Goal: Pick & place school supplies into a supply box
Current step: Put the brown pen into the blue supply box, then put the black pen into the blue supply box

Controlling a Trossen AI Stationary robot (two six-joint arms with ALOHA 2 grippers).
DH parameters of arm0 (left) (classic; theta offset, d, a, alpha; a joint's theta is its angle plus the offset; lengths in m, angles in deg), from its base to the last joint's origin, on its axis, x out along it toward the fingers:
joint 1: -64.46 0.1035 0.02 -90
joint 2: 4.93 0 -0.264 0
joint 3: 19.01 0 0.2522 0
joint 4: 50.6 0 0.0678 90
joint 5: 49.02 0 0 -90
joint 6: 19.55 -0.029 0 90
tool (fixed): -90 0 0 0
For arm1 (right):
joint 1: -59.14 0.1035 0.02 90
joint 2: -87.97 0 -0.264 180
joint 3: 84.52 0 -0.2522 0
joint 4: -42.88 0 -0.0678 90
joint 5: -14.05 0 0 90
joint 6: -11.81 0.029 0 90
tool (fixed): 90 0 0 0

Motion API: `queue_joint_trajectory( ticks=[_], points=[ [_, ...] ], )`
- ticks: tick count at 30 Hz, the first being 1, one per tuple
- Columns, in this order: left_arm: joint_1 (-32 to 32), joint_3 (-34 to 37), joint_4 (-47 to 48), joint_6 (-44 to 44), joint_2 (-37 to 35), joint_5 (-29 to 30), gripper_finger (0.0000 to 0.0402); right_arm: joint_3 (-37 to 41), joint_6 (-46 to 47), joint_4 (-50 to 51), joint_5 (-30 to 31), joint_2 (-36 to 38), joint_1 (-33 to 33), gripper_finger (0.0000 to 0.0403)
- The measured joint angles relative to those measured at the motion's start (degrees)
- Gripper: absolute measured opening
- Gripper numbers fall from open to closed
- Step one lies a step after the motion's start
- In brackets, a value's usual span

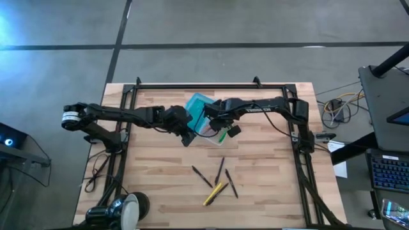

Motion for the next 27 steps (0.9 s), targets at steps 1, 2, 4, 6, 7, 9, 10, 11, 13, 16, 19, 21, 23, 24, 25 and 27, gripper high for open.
queue_joint_trajectory(
  ticks=[1, 2, 4, 6, 7, 9, 10, 11, 13, 16, 19, 21, 23, 24, 25, 27],
  points=[
    [0.0, 0.0, 0.0, 0.0, 0.01, 0.0, 0.0108, -0.06, 0.01, 0.66, 0.0, 0.27, -0.08, 0.0023],
    [0.0, 0.0, -0.01, -0.02, 0.0, 0.0, 0.0108, -0.06, 0.01, 1.26, -0.08, 0.62, -0.12, 0.0023],
    [0.0, 0.0, -0.02, -0.02, 0.0, 0.02, 0.0108, -0.04, 0.23, 1.76, -0.17, 1.14, -0.16, 0.0023],
    [0.0, 0.0, -0.02, -0.02, 0.0, 0.02, 0.0108, -0.04, 1.33, 0.88, -0.2, 1.63, -0.19, 0.0023],
    [0.0, 0.0, -0.04, -0.04, 0.0, 0.04, 0.0108, -0.04, 1.32, 0.33, -0.52, 1.8, -0.19, 0.0023],
    [0.0, 0.0, -0.16, -0.14, 0.0, 0.06, 0.0108, -0.04, 0.22, 0.18, -1.96, 1.71, -0.19, 0.0023],
    [0.0, 0.0, -0.46, -0.19, 0.0, 0.06, 0.0108, -0.04, -0.22, -0.1, -2.72, 1.29, -0.17, 0.0023],
    [0.0, 0.0, -0.69, -0.29, 0.0, 0.06, 0.0108, -0.03, -0.4, -0.37, -3.21, 1.12, -0.17, 0.0023],
    [0.0, 0.0, -0.94, -0.33, 0.0, 0.07, 0.0108, 0.13, -0.44, -0.55, -3.39, 0.46, -0.15, 0.0023],
    [0.0, 0.0, -1.07, -0.28, 0.0, 0.07, 0.0108, 0.25, 0.06, -1.67, -1.1, -0.14, -0.22, 0.0027],
    [0.0, 0.0, -1.14, -0.24, -0.02, 0.07, 0.0108, 0.31, 0.53, -3.29, -0.13, -0.27, -0.3, 0.0043],
    [0.0, 0.0, -1.51, -0.24, -0.02, 0.07, 0.0108, 0.31, 2.01, -3.75, -0.14, -0.27, -0.29, 0.0061],
    [0.0, 0.0, -1.39, -0.23, -0.02, 0.07, 0.0108, 0.31, 2.88, -3.59, -0.43, -0.27, -0.27, 0.0081],
    [0.0, 0.0, -1.47, -0.24, -0.02, 0.07, 0.0108, 0.31, 2.9, -3.3, -0.55, -0.27, -0.23, 0.0091],
    [0.0, 0.0, -1.44, -0.24, -0.02, 0.06, 0.0108, 0.31, 3.06, -3.17, -0.55, -0.27, -0.07, 0.01],
    [0.0, 0.0, -1.44, -0.22, -0.02, 0.05, 0.0108, 0.32, 4.51, -2.89, -0.45, 0.07, 0.22, 0.012]
  ],
)
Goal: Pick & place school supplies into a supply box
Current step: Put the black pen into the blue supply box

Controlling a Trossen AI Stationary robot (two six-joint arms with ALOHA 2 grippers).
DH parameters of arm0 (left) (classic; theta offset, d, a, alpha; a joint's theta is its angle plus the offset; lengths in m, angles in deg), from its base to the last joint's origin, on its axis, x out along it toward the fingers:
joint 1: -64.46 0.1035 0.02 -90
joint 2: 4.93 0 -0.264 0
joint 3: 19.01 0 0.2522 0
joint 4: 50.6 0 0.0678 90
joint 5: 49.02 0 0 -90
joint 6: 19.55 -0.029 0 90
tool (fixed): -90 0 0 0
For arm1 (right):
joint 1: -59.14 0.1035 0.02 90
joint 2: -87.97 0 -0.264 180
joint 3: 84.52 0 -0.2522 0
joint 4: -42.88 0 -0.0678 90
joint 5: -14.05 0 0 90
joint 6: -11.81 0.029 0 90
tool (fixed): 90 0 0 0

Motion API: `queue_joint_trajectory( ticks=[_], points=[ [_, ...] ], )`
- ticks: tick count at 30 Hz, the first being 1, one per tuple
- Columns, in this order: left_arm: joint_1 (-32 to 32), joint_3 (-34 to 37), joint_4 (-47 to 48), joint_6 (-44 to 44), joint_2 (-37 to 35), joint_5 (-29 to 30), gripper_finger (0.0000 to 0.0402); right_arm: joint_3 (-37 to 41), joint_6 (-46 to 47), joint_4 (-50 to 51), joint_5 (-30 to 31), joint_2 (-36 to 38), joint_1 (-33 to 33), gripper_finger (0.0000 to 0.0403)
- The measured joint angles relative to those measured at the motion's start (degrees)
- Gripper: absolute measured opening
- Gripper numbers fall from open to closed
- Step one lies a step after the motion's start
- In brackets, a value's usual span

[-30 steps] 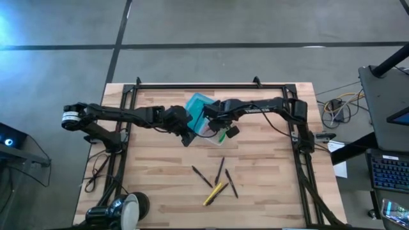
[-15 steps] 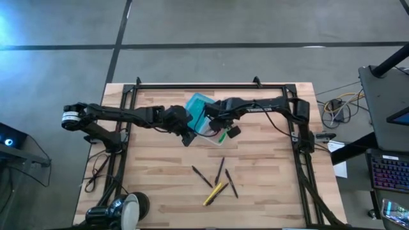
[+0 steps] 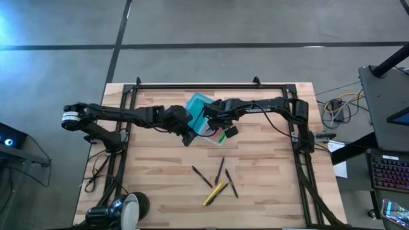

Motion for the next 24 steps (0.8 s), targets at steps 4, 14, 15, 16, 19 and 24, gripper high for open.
queue_joint_trajectory(
  ticks=[4, 14, 15, 16, 19, 24],
  points=[
    [0.0, 0.0, 0.04, -1.14, 0.0, 0.0, 0.0108, 0.01, 3.67, 1.92, 0.07, 2.01, 1.02, 0.0153],
    [0.02, 0.02, -0.06, -6.25, 0.0, 0.0, 0.0108, 0.03, 43.36, 13.32, -3.79, 9.57, 4.41, 0.0194],
    [0.02, 0.02, -0.04, -6.95, 0.0, -0.03, 0.0108, 0.21, 49.48, 14.01, -4.53, 10.12, 4.98, 0.0195],
    [0.03, 0.02, 0.0, -7.87, 0.0, -0.01, 0.0108, 0.3, 55.34, 14.32, -5.12, 10.57, 5.63, 0.0196],
    [-0.04, 0.02, -0.18, -10.76, 0.02, -0.95, 0.0108, 0.92, 67.73, 14.36, -5.69, 11.77, 8.23, 0.0196],
    [-0.66, 0.02, -0.53, -19.71, 1.2, -10.68, 0.0108, 2.61, 71.95, 15.1, -5.08, 12.73, 14.81, 0.0196]
  ],
)
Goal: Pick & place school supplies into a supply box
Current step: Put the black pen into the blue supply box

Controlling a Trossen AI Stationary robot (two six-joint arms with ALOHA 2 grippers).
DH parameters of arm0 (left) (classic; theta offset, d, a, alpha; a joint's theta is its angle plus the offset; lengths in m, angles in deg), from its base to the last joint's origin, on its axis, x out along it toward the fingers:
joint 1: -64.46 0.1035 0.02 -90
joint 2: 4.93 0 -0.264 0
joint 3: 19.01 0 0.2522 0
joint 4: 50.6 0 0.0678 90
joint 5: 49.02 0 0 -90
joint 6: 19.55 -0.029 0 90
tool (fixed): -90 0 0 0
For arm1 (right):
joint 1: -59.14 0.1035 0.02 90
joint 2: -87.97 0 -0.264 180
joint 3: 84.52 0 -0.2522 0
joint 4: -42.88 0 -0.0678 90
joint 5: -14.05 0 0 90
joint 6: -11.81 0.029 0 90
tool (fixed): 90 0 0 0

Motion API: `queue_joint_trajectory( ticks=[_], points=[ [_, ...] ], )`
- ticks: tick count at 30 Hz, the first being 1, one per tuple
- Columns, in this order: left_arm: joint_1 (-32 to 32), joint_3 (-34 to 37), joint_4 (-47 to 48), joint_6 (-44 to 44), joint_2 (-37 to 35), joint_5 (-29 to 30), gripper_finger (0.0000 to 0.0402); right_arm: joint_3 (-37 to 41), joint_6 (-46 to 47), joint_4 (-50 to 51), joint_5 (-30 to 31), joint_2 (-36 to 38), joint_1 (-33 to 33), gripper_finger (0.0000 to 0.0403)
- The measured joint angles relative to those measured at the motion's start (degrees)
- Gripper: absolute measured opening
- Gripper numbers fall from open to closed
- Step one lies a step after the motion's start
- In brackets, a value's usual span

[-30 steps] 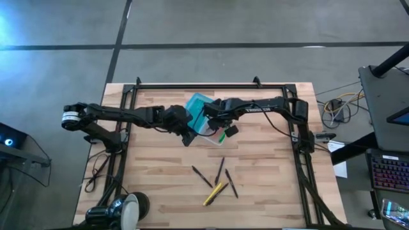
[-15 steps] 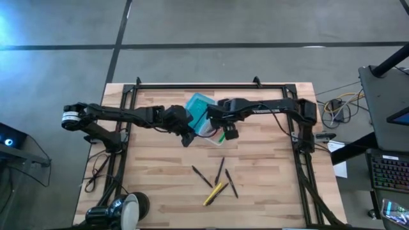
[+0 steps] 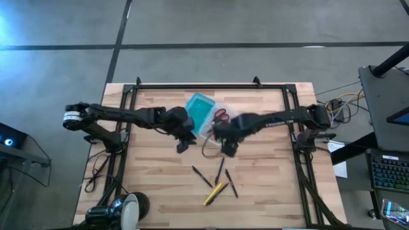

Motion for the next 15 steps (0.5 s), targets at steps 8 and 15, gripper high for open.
queue_joint_trajectory(
  ticks=[8, 15],
  points=[
    [-8.65, 0.0, -2.64, -9.3, 2.11, 2.88, 0.0108, 8.34, 7.32, 0.65, 0.95, 4.16, 9.71, 0.0194],
    [-18.84, 0.0, -8.58, -10.22, 7.39, 6.49, 0.0108, 18.42, 28.06, -2.48, 6.7, 13.41, 17.91, 0.0194]
  ],
)
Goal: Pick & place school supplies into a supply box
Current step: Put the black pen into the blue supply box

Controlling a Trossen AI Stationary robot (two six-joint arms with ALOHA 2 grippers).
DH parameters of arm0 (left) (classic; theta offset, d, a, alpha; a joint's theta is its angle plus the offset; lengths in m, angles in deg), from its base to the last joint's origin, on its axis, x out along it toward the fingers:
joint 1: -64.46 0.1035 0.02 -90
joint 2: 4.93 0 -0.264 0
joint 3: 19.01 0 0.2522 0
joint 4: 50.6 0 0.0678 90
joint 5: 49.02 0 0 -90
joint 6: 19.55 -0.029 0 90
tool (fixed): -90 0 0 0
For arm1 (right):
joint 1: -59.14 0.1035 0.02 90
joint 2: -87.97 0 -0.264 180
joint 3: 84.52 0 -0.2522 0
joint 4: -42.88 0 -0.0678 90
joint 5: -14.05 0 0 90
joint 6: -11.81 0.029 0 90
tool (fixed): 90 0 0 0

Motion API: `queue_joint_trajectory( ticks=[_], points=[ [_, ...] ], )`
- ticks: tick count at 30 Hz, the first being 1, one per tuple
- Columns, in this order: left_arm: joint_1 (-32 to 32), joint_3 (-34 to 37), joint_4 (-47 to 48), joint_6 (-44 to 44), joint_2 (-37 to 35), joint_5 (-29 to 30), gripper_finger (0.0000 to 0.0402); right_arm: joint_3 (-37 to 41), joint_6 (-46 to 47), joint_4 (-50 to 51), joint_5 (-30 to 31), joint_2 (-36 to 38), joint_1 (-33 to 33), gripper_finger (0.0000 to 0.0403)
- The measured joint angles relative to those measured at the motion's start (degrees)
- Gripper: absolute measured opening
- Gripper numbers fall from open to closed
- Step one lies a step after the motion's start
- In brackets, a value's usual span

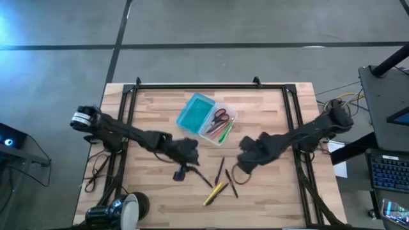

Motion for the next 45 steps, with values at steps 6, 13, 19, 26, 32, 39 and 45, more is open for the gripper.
queue_joint_trajectory(
  ticks=[6, 13, 19, 26, 32, 39, 45],
  points=[
    [-5.48, -1.13, -0.93, -4.75, 7.15, 7.27, 0.0108, 6.29, 11.6, -1.44, 0.38, 6.58, 6.14, 0.0194],
    [-5.52, -7.74, -0.91, -6.79, 14.88, 7.69, 0.0108, 9.22, 15.54, -1.44, 0.36, 10.06, 9.8, 0.0194],
    [-5.44, -12.52, 5.28, -10.29, 20.06, 5.31, 0.0108, 9.12, 14.07, -1.39, 0.48, 9.69, 9.8, 0.0194],
    [-4.15, -12.96, 8.75, -9.45, 22.82, 4.43, 0.0106, 9.25, 14.01, -1.48, 1.7, 9.32, 9.8, 0.0194],
    [-3.0, -13.11, 12.27, -9.48, 23.17, 4.45, 0.0037, 9.25, 14.25, -1.41, 1.93, 9.32, 9.8, 0.0194],
    [-1.06, -14.84, 15.16, -0.01, 22.99, 3.31, 0.0012, 9.36, 21.62, -1.09, 8.15, 9.53, 9.8, 0.0194],
    [4.29, -19.86, 16.08, 19.28, 19.56, 6.96, 0.001, 9.36, 40.62, 4.63, 17.52, 10.54, 9.8, 0.0194]
  ],
)
